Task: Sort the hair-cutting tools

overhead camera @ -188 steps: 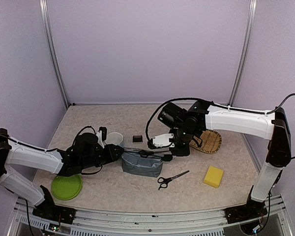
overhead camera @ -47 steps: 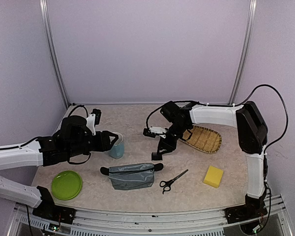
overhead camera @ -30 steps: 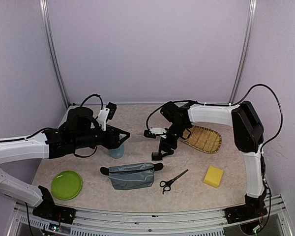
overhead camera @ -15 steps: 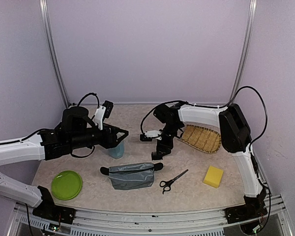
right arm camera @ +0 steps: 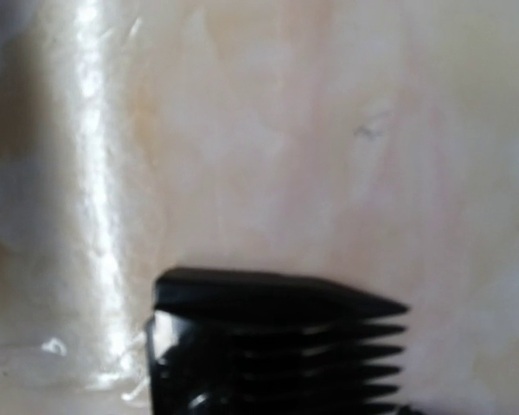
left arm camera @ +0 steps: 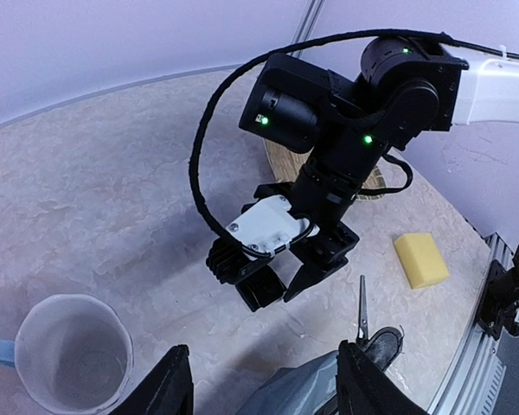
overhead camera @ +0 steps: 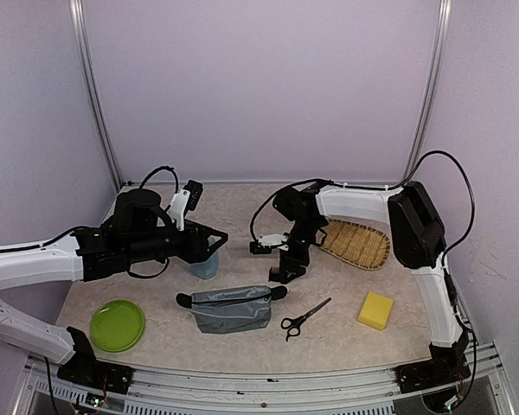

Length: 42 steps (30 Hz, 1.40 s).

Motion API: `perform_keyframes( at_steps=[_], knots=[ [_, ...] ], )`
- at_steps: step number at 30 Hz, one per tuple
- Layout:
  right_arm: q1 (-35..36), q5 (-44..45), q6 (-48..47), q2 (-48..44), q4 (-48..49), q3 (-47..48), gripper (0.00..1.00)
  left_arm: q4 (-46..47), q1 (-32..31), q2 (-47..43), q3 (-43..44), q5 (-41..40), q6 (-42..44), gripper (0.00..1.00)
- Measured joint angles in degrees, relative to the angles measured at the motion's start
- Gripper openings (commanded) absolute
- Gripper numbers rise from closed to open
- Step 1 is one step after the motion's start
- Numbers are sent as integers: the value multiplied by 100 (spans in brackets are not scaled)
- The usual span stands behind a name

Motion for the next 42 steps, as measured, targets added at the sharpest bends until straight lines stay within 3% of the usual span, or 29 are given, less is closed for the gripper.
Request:
perform_keyframes(
  at_steps=[9, 16, 24, 34, 42],
  knots=[
    [229, 562, 380, -308, 656, -579, 66, 0, 0, 76, 0, -2, -7, 55],
    [393, 986, 638, -345, 839, -662, 44, 0, 0, 76, 0, -4, -7, 55],
    [402, 1012, 730, -525, 817, -662, 38, -15, 0, 74, 0, 4, 98, 55],
    [160, 564, 787, -601, 509, -573, 30, -223, -269, 105, 81, 105, 1209, 55],
    [-28, 190, 796, -632, 236, -466, 28, -247, -737, 874, 560, -22, 2479, 52]
  ],
)
